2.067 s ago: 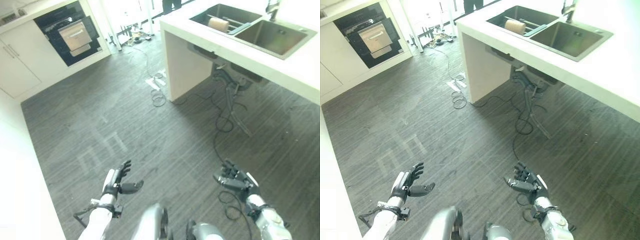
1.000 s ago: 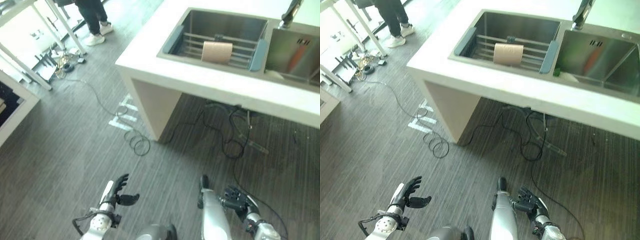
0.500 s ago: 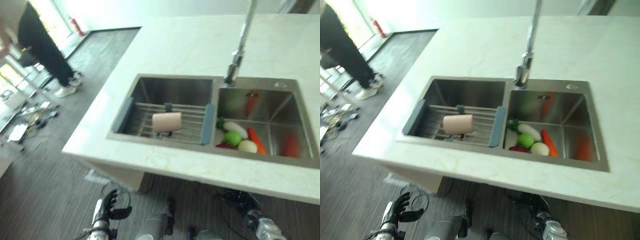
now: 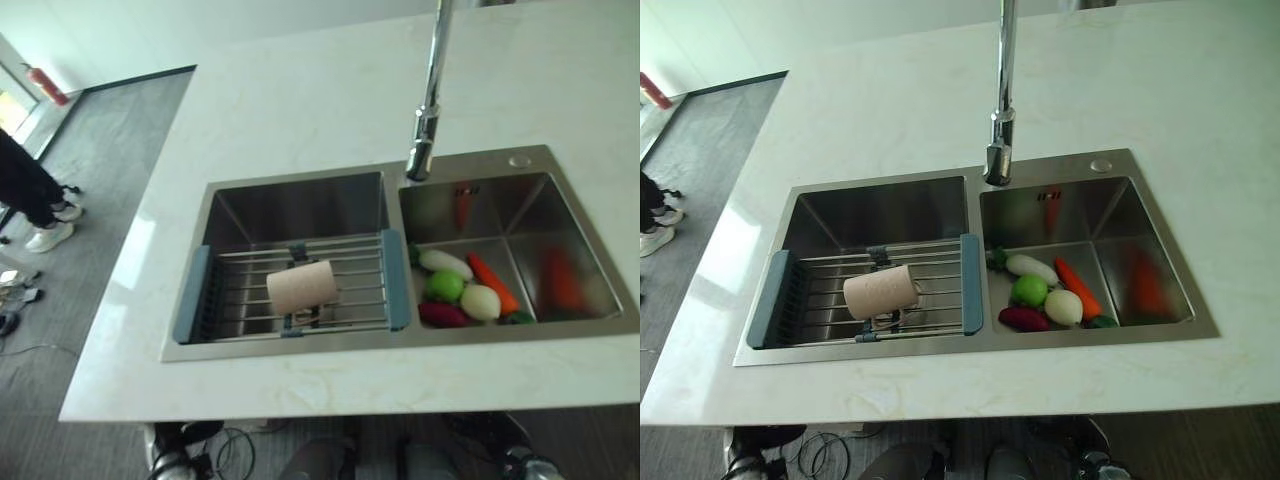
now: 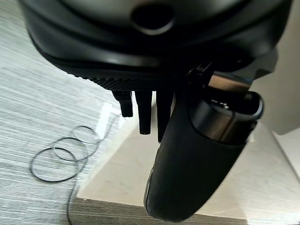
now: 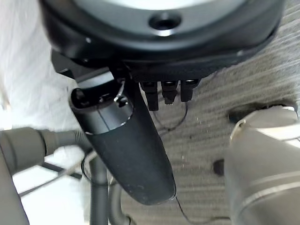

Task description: Place the dishes in the dishwasher.

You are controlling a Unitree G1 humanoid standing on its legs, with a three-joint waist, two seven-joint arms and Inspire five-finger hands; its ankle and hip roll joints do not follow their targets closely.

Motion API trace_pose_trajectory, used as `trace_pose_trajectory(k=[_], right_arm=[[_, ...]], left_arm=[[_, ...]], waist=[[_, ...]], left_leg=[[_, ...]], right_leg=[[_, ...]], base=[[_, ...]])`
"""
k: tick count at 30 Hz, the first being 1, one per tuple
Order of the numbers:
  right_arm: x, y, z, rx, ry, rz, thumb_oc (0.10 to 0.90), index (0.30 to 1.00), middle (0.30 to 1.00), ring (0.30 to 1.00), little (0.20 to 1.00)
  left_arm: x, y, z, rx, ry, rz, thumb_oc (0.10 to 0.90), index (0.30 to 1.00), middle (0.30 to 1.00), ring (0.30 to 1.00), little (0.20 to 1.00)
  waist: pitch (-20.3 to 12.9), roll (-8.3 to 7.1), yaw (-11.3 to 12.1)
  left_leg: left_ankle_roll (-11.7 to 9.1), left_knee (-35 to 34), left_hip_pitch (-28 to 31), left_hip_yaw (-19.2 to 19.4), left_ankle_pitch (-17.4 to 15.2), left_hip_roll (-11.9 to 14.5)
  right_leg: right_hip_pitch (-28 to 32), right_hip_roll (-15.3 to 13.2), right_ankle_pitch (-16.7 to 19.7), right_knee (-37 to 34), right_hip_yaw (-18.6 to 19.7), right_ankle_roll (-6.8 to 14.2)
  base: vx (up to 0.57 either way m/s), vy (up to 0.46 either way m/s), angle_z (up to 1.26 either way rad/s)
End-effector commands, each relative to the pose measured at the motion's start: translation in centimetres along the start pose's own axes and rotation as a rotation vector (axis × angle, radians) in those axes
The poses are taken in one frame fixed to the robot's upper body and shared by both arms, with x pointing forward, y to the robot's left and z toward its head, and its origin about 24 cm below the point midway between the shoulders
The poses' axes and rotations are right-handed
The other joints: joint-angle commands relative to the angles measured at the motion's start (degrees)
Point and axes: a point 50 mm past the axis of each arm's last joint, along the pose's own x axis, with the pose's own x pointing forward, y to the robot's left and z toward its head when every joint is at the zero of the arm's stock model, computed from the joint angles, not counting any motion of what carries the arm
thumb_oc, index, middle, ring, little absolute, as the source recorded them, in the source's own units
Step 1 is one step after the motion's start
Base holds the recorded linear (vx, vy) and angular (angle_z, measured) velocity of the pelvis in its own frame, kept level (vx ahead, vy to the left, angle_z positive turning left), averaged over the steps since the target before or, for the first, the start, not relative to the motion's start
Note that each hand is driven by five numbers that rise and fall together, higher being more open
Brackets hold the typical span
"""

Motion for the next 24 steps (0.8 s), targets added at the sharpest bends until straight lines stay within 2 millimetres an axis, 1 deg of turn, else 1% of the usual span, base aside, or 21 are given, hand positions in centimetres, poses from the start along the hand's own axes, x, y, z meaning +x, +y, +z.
trace_pose_trajectory(k=[1,2,3,4,5,6,8,9,10,12,14,15,16,17,18,19,20,21,22,23,24], right_arm=[[0.3,-0.5,2.8,-0.063,-0.112,0.034,0.800,0.900,0.900,0.900,0.900],[0.3,-0.4,2.8,-0.069,-0.114,0.040,0.800,0.900,0.900,0.900,0.900],[0.4,-0.3,2.8,-0.070,-0.113,0.039,0.800,0.900,0.900,0.900,0.900],[0.4,-0.3,2.9,-0.064,-0.112,0.036,0.800,0.900,0.900,0.900,0.900],[0.4,-0.3,2.9,-0.059,-0.109,0.033,0.800,0.900,0.900,0.900,0.900],[0.6,-0.1,3.0,-0.064,-0.106,0.033,0.800,0.900,0.900,0.900,0.900],[0.6,-0.1,3.1,-0.053,-0.109,0.025,0.800,0.900,0.900,0.900,0.900],[0.7,-0.1,3.3,-0.050,-0.110,0.023,0.800,0.900,0.900,0.900,0.900],[0.7,-0.2,3.4,-0.043,-0.111,0.015,0.800,0.900,0.900,0.900,0.900],[0.7,-0.6,3.5,-0.011,-0.104,-0.011,0.800,0.900,0.900,0.900,0.900],[0.5,-1.3,3.4,0.011,-0.087,-0.038,0.800,0.900,0.900,0.900,0.900],[0.3,-1.9,3.0,0.037,-0.066,-0.061,0.800,0.900,0.900,0.900,0.900],[0.0,-2.3,2.3,0.077,-0.040,-0.089,0.800,0.900,0.900,0.900,0.900],[-0.1,-2.5,2.0,0.095,-0.032,-0.099,0.800,0.900,0.900,0.900,0.900],[-0.1,-2.5,1.9,0.102,-0.029,-0.102,0.800,0.900,0.900,0.900,0.900],[-0.4,-2.8,1.4,0.127,-0.019,-0.118,0.800,0.900,0.900,0.900,0.900],[-0.5,-2.9,1.1,0.133,-0.016,-0.123,0.800,0.900,0.900,0.900,0.900],[-0.6,-2.9,0.7,0.139,-0.012,-0.128,0.800,0.900,0.900,0.900,0.900],[-0.8,-3.0,0.3,0.147,-0.010,-0.139,0.800,0.900,0.900,0.900,0.900],[-0.8,-3.0,0.1,0.153,-0.008,-0.143,0.800,0.900,0.900,0.900,0.900],[-0.9,-3.0,-0.1,0.162,-0.006,-0.152,0.800,0.900,0.900,0.900,0.900]], left_arm=[[1.3,6.4,1.8,-0.181,-0.025,0.327,0.800,0.900,0.900,0.900,0.900],[1.3,6.9,1.9,-0.195,-0.021,0.350,0.800,0.900,0.900,0.900,0.900],[1.4,7.2,2.0,-0.199,-0.015,0.361,0.800,0.900,0.900,0.900,0.900],[1.5,7.3,2.1,-0.199,-0.015,0.361,0.800,0.900,0.900,0.900,0.900],[1.5,7.4,2.1,-0.203,-0.011,0.359,0.800,0.900,0.900,0.900,0.900],[1.4,7.4,1.9,-0.207,0.001,0.361,0.800,0.900,0.900,0.900,0.900],[1.2,6.9,1.3,-0.203,0.025,0.360,0.800,0.900,0.900,0.900,0.900],[1.0,6.7,0.9,-0.206,0.045,0.363,0.800,0.900,0.900,0.900,0.900],[0.9,6.7,0.4,-0.216,0.067,0.372,0.800,0.900,0.900,0.900,0.900],[0.7,6.8,0.1,-0.237,0.076,0.424,0.800,0.900,0.900,0.900,0.900],[0.5,7.6,0.2,-0.261,0.063,0.495,0.800,0.900,0.900,0.900,0.900],[0.5,8.7,0.8,-0.271,0.024,0.560,0.800,0.900,0.900,0.900,0.900],[0.5,10.4,2.1,-0.268,-0.040,0.640,0.800,0.900,0.900,0.900,0.900],[0.6,11.1,2.8,-0.266,-0.069,0.670,0.800,0.900,0.900,0.900,0.900],[0.6,11.3,3.0,-0.266,-0.077,0.682,0.800,0.900,0.900,0.900,0.900],[0.6,13.2,4.6,-0.252,-0.138,0.739,0.800,0.900,0.900,0.900,0.900],[0.6,14.1,5.4,-0.246,-0.170,0.768,0.800,0.900,0.900,0.900,0.900],[0.4,15.6,6.8,-0.217,-0.227,0.817,0.800,0.900,0.900,0.900,0.900],[0.0,18.2,9.3,-0.174,-0.326,0.890,0.800,0.900,0.900,0.900,0.900],[-0.3,19.2,10.3,-0.149,-0.376,0.924,0.800,0.900,0.900,0.900,0.900],[-1.1,21.7,13.0,-0.107,-0.470,0.987,0.800,0.900,0.900,0.900,0.900]], waist=[[1.1,2.20,1.3],[1.1,2.49,1.3],[1.0,2.73,1.1],[0.9,2.71,1.1],[0.7,2.35,1.4],[0.4,1.73,1.9],[-0.4,0.80,2.8],[-0.7,0.51,3.3],[-0.9,0.30,3.7],[-1.0,0.00,3.9],[-1.2,-0.01,4.0],[-1.4,0.10,4.1],[-1.7,0.32,4.5],[-1.9,0.43,4.8],[-1.9,0.42,4.8],[-2.3,0.70,5.1],[-2.5,0.85,5.3],[-2.8,1.01,5.5],[-3.3,1.36,5.8],[-3.3,1.43,5.9],[-3.8,1.74,6.2]], left_leg=[[-0.6,8.6,2.2,-3.4,-14.4,0.9],[-0.7,8.6,1.9,-4.0,-14.4,1.2],[-1.0,8.6,2.0,-4.7,-14.6,1.5],[-1.5,8.6,1.8,-5.1,-14.5,1.8],[-2.1,8.6,1.6,-4.7,-14.5,2.1],[-2.8,8.6,1.3,-4.2,-14.2,2.4],[-3.7,8.6,0.5,-3.9,-14.0,2.8],[-4.2,8.6,0.1,-3.3,-13.7,3.3],[-4.7,8.6,-0.2,-2.8,-13.5,3.7],[-5.3,8.6,-0.8,-3.0,-13.1,4.1],[-5.8,8.6,-1.1,-2.8,-12.9,4.3],[-6.0,8.6,-1.2,-2.9,-12.9,4.4],[-6.2,8.6,-1.4,-2.9,-12.8,4.7],[-6.2,8.6,-1.4,-2.9,-12.8,4.7],[-6.2,8.6,-1.4,-3.0,-12.8,4.7],[-6.2,8.6,-1.5,-3.1,-12.8,4.9],[-6.1,8.6,-1.6,-3.1,-12.8,5.0],[-6.1,8.6,-1.6,-3.2,-12.8,5.2],[-6.1,8.6,-1.6,-3.2,-12.8,5.4],[-6.2,8.6,-1.3,-3.2,-13.2,5.5],[-6.2,8.6,-1.3,-3.1,-13.3,5.7]], right_leg=[[-2.4,-2.7,6.6,6.5,-4.4,3.5],[-2.2,-3.9,6.4,4.5,-3.4,3.6],[-2.2,-4.3,6.7,2.7,-2.0,3.8],[-1.5,-3.8,5.5,-0.4,-1.6,3.6],[-0.4,-4.0,4.2,-3.0,-2.4,3.4],[-0.6,-4.8,3.0,-3.0,-2.8,3.7],[-0.8,-5.2,1.7,-3.0,-2.3,4.0],[-0.6,-5.7,1.4,-3.0,-3.4,4.1],[-0.4,-6.0,1.1,-3.0,-4.0,4.1],[-0.6,-6.1,0.5,-3.0,-3.8,3.8],[-1.0,-6.3,0.1,-3.0,-3.6,3.6],[-1.2,-6.5,0.1,-3.0,-3.5,3.7],[-1.1,-6.7,0.1,-3.0,-3.9,3.7],[-1.1,-6.8,0.1,-3.0,-4.1,3.7],[-1.0,-6.8,0.1,-3.0,-4.2,3.7],[-0.9,-6.9,0.0,-3.0,-4.5,3.8],[-0.8,-6.9,-0.1,-3.0,-4.7,3.8],[-0.6,-7.0,-0.2,-3.0,-5.0,3.8],[-0.3,-7.1,-0.4,-3.0,-5.4,3.8],[0.2,-7.1,-0.8,-3.0,-5.5,3.8],[0.3,-7.2,-0.9,-3.0,-5.9,3.9]], base=[[-0.09,-0.096,-0.28],[-0.09,-0.158,0.01],[-0.08,-0.189,0.03],[-0.05,-0.208,0.07],[-0.06,-0.218,0.16],[-0.07,-0.223,0.28],[-0.06,-0.190,0.25],[-0.05,-0.145,0.21],[-0.06,-0.119,0.23],[-0.07,-0.071,0.15],[-0.07,-0.022,0.10],[-0.06,-0.021,0.21],[-0.03,-0.021,0.15],[-0.01,-0.015,0.20],[0.01,-0.010,0.08],[0.01,-0.007,0.14],[0.02,-0.008,0.13],[0.03,-0.002,0.08],[0.05,-0.003,0.06],[0.07,0.000,0.08],[0.06,-0.002,0.15]])
